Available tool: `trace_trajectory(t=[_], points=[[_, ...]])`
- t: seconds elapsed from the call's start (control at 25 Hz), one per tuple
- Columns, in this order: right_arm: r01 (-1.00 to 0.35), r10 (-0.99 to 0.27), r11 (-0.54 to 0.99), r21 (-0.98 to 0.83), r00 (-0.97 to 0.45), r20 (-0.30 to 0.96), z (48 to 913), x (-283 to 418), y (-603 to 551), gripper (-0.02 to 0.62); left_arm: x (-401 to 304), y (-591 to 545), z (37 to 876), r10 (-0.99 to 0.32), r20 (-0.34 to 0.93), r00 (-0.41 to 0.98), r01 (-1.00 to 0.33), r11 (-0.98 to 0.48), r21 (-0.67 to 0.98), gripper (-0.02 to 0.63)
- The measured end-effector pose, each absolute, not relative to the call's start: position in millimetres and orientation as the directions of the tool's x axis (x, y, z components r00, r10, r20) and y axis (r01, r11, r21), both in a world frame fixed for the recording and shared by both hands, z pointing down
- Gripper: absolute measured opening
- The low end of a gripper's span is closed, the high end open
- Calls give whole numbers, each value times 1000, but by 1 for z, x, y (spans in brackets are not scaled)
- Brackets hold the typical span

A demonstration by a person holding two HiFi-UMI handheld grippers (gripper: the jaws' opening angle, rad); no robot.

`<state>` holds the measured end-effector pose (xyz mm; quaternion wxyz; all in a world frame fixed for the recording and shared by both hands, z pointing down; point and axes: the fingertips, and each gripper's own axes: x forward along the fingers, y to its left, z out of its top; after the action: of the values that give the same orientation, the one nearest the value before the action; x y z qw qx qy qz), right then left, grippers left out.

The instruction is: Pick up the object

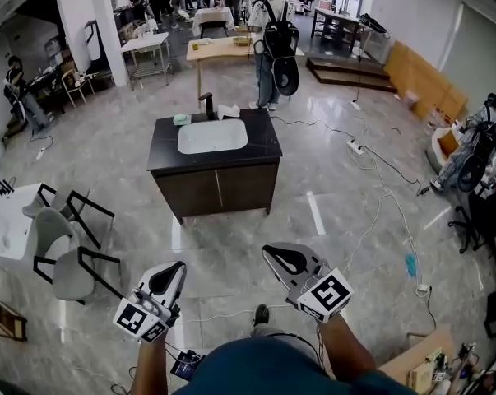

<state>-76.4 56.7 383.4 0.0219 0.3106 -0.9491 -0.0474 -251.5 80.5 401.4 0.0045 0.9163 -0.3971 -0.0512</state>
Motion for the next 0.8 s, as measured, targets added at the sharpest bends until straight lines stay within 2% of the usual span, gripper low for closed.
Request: trace_trajectory(t=[0.44,0.8], points=[[-488,-490,867,99,-872,-4,388,-57,-70,14,-221,-34,403,-792,-83,604,-793,-608,34,5],[-503,-506,860,83,-863,17,396,-53,-147,14,-212,-114,409,-776,-69,627,-774,-630,53,5]])
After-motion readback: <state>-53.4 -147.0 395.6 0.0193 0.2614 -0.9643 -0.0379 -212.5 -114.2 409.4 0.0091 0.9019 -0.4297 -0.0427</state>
